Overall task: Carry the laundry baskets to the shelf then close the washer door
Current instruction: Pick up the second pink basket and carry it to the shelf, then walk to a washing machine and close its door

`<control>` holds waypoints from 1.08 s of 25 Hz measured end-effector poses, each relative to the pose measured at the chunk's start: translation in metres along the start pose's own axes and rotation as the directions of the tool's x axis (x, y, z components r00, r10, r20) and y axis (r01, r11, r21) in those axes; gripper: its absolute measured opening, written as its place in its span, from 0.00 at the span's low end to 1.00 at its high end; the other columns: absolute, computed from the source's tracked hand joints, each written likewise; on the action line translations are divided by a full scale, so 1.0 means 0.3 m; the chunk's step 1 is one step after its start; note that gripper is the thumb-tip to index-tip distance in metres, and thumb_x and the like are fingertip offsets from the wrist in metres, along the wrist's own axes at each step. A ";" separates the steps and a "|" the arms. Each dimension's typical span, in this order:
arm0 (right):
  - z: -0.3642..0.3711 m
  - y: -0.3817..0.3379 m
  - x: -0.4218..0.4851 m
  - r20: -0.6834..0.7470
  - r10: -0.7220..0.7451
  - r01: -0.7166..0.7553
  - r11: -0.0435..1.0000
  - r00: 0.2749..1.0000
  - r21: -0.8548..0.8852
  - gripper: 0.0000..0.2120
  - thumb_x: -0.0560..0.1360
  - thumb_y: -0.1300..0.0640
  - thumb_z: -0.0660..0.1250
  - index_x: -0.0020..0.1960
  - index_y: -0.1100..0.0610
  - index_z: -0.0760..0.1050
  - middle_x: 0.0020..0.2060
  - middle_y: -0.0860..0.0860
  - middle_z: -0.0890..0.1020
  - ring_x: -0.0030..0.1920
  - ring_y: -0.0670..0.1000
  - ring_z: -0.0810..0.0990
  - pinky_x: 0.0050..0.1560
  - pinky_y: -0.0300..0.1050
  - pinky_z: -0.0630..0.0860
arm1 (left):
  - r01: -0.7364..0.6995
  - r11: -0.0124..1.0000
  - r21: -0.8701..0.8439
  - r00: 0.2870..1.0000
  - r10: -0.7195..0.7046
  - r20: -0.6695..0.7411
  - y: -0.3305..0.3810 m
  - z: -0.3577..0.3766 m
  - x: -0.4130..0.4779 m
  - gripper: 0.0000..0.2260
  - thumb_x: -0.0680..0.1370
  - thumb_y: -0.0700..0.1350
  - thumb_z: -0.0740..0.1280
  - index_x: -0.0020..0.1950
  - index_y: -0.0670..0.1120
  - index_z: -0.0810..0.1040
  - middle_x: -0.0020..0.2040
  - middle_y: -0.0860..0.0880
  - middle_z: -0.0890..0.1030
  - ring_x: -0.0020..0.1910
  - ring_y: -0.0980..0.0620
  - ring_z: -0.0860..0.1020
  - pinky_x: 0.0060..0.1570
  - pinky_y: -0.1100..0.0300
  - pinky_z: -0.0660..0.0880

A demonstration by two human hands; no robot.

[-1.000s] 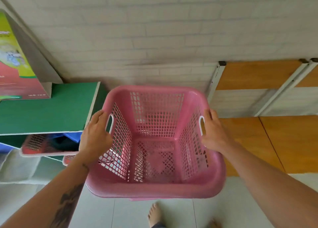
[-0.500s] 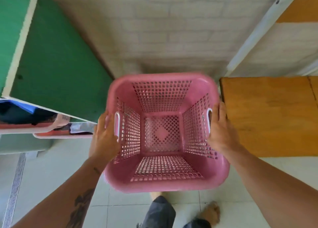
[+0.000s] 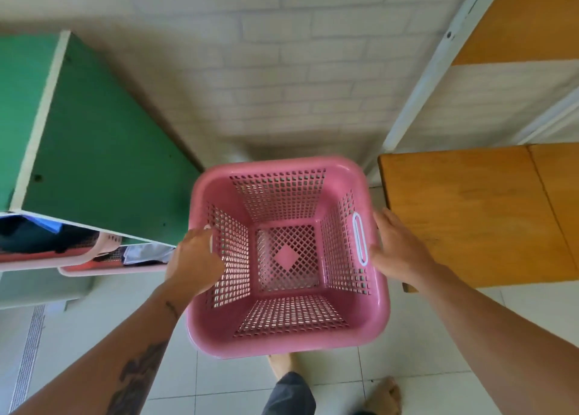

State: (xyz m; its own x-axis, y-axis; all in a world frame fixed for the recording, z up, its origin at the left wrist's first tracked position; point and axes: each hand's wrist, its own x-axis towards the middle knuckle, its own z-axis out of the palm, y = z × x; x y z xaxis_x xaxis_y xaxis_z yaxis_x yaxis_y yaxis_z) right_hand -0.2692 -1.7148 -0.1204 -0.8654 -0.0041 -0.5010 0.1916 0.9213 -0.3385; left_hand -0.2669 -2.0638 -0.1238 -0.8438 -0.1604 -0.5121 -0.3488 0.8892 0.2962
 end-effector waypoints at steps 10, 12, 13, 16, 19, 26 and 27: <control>-0.489 0.241 -0.647 -0.066 0.234 -0.214 0.950 0.970 0.227 0.32 0.77 0.49 0.61 0.78 0.56 0.56 0.78 0.52 0.58 0.76 0.53 0.60 0.72 0.49 0.63 | -0.543 0.838 0.045 0.838 0.539 0.081 0.826 -0.174 -0.424 0.20 0.76 0.37 0.59 0.67 0.50 0.75 0.63 0.49 0.80 0.47 0.56 0.80 0.49 0.62 0.79; -0.585 0.357 -0.825 -0.132 0.273 -0.233 0.937 0.953 0.261 0.32 0.76 0.46 0.60 0.77 0.55 0.58 0.77 0.50 0.60 0.75 0.52 0.62 0.71 0.49 0.64 | -0.625 0.779 0.051 0.776 0.613 0.148 1.024 -0.169 -0.542 0.21 0.76 0.39 0.59 0.68 0.49 0.75 0.64 0.47 0.79 0.53 0.52 0.81 0.52 0.57 0.80; -0.631 0.425 -0.919 -0.169 0.295 -0.242 0.930 0.940 0.276 0.32 0.76 0.45 0.60 0.77 0.54 0.60 0.76 0.49 0.62 0.74 0.52 0.63 0.71 0.49 0.64 | -0.653 0.756 0.058 0.751 0.634 0.183 1.124 -0.158 -0.611 0.22 0.76 0.41 0.59 0.69 0.49 0.73 0.67 0.47 0.77 0.60 0.49 0.78 0.59 0.54 0.76; -0.744 0.654 -1.205 -0.307 0.385 -0.290 0.904 0.870 0.314 0.30 0.77 0.45 0.60 0.76 0.55 0.61 0.75 0.51 0.64 0.74 0.53 0.64 0.71 0.50 0.63 | -0.797 0.588 0.140 0.603 0.754 0.262 1.432 -0.083 -0.847 0.23 0.76 0.45 0.56 0.72 0.52 0.69 0.69 0.50 0.73 0.63 0.49 0.75 0.60 0.52 0.75; -0.826 0.883 -1.484 -0.380 0.495 -0.381 0.861 0.781 0.338 0.33 0.78 0.43 0.60 0.78 0.54 0.57 0.77 0.52 0.60 0.76 0.54 0.59 0.74 0.50 0.59 | -0.885 0.450 0.122 0.465 0.828 0.315 1.735 0.023 -1.102 0.18 0.79 0.44 0.56 0.68 0.52 0.71 0.63 0.50 0.75 0.49 0.51 0.80 0.44 0.58 0.79; -0.946 1.351 -2.131 -0.439 0.747 -0.610 0.663 0.500 0.434 0.32 0.77 0.43 0.61 0.77 0.54 0.59 0.76 0.54 0.62 0.75 0.56 0.62 0.73 0.53 0.62 | -0.993 0.065 0.096 0.096 0.930 0.356 2.336 0.336 -1.758 0.14 0.72 0.50 0.58 0.53 0.50 0.78 0.52 0.46 0.82 0.43 0.48 0.79 0.42 0.60 0.75; -0.958 1.403 -2.199 -0.436 0.776 -0.628 0.627 0.455 0.460 0.31 0.76 0.43 0.61 0.76 0.55 0.61 0.76 0.54 0.63 0.74 0.57 0.63 0.72 0.53 0.63 | -0.997 0.020 0.080 0.048 0.931 0.362 2.395 0.387 -1.840 0.14 0.74 0.48 0.59 0.56 0.46 0.78 0.53 0.44 0.81 0.45 0.47 0.80 0.42 0.59 0.75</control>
State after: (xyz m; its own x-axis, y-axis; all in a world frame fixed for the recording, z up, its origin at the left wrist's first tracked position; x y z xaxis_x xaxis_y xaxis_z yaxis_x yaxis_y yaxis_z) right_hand 0.2494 -1.2127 0.2966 -0.4475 0.8827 -0.1433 0.8768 0.4015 -0.2646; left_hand -0.0043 -1.2865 0.2781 -0.2176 0.9752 -0.0412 0.8665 0.2124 0.4517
